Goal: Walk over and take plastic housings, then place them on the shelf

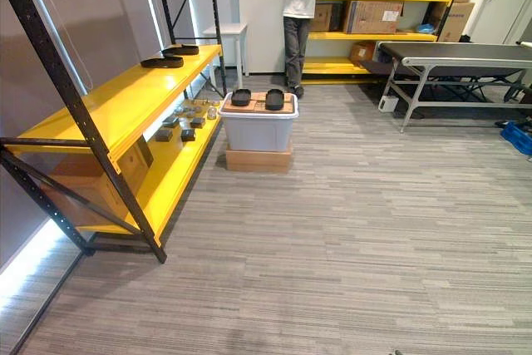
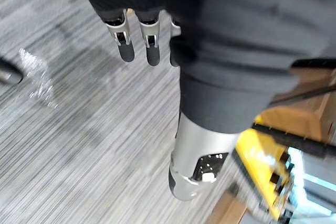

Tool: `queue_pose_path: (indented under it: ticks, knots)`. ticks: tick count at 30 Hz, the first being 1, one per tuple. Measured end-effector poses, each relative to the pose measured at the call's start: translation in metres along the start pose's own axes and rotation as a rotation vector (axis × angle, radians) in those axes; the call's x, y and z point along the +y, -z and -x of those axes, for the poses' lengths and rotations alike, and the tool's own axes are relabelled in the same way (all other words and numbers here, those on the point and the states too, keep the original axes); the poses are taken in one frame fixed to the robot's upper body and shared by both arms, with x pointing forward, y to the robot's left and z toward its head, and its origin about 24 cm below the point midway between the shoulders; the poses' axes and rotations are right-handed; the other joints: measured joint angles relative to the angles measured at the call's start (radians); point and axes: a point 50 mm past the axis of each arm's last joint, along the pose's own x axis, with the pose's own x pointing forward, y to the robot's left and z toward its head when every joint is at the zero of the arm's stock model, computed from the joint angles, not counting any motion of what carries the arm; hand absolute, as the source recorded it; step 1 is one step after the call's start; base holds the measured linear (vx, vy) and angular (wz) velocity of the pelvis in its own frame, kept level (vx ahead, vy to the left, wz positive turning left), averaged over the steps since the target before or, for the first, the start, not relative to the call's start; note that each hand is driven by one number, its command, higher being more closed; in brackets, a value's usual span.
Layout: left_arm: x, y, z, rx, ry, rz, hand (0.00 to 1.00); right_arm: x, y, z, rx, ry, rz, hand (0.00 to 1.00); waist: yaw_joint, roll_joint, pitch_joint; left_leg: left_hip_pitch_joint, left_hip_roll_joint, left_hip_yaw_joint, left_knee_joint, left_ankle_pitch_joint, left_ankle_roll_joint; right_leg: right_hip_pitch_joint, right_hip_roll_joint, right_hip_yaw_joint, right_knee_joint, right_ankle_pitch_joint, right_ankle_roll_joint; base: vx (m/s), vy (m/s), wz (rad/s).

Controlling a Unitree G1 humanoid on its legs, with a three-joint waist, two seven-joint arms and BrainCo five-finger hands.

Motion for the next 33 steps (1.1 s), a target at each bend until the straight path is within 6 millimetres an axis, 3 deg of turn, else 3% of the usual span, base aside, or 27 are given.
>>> queue_pose_path:
  ticks: [6, 13, 24, 33]
  knots:
    - [-0.013, -0.001, -0.002, -0.015, 0.067, 0.017, 0.0, 0.02, 0.016, -0.002, 0.043, -0.058, -0.01, 0.0, 0.001, -0.002, -0.001, 0.004, 0.006, 0.016, -0.003, 0.001, 0.001, -0.002, 0.006, 0.009, 0.0, 0.0, 0.0, -0.01, -0.011, -0.05]
    - [-0.024, 0.002, -0.004, 0.006, 0.109, 0.007, 0.0, 0.021, 0.019, -0.003, 0.07, -0.029, 0.003, 0.0, 0.0, -0.003, -0.003, 0.017, 0.006, 0.025, -0.005, 0.001, 0.001, 0.002, 0.006, 0.014, 0.001, 0.001, -0.001, 0.0, -0.006, -0.03]
    - [-0.012, 0.024, 0.001, 0.138, 0.024, -0.066, 0.0, 0.013, 0.037, 0.002, 0.182, 0.056, -0.028, 0.0, 0.0, -0.006, -0.008, 0.031, 0.008, 0.03, -0.005, 0.001, 0.001, 0.017, 0.007, 0.018, 0.002, 0.001, -0.001, -0.03, -0.009, -0.01]
    - [-0.008, 0.027, 0.001, 0.155, -0.017, -0.082, 0.0, 0.015, 0.048, 0.004, 0.227, 0.054, -0.01, 0.0, 0.0, -0.007, -0.009, 0.033, 0.007, 0.033, -0.011, 0.001, 0.001, 0.016, 0.009, 0.021, -0.001, 0.001, -0.002, 0.0, -0.002, 0.0]
